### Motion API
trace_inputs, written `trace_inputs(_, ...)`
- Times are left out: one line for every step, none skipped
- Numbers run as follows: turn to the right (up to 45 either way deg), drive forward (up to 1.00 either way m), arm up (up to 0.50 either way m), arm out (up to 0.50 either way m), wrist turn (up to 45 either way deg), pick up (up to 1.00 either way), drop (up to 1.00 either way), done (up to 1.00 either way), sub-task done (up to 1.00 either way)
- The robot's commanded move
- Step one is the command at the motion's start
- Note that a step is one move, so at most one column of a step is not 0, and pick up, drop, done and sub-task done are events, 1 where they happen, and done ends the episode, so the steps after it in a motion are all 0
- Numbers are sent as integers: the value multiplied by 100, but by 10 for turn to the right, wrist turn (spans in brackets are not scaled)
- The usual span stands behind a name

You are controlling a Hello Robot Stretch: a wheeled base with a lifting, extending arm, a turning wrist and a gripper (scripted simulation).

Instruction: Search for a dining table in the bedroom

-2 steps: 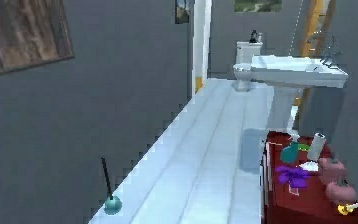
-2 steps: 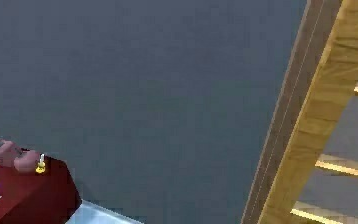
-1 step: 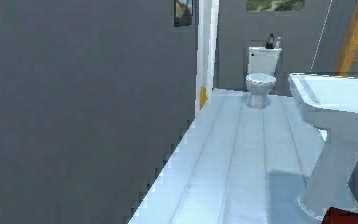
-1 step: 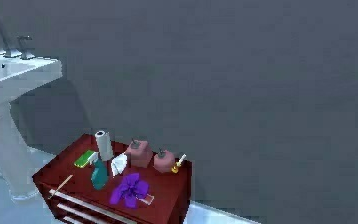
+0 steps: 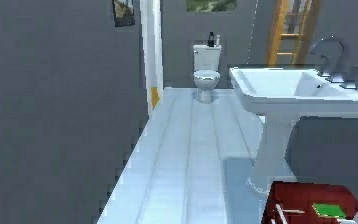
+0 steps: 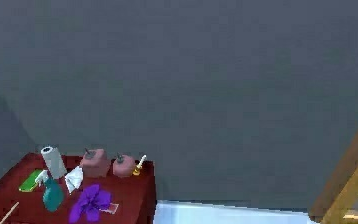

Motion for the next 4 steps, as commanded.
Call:
trace_inputs(0, 95, 0, 0, 0, 0, 0, 0, 0)
trace_inputs(0, 100, 0, 0, 0, 0, 0, 0, 0)
trace_inputs(0, 100, 0, 0, 0, 0, 0, 0, 0)
trace_inputs(-180, 0, 0, 0, 0, 0, 0, 0, 0)
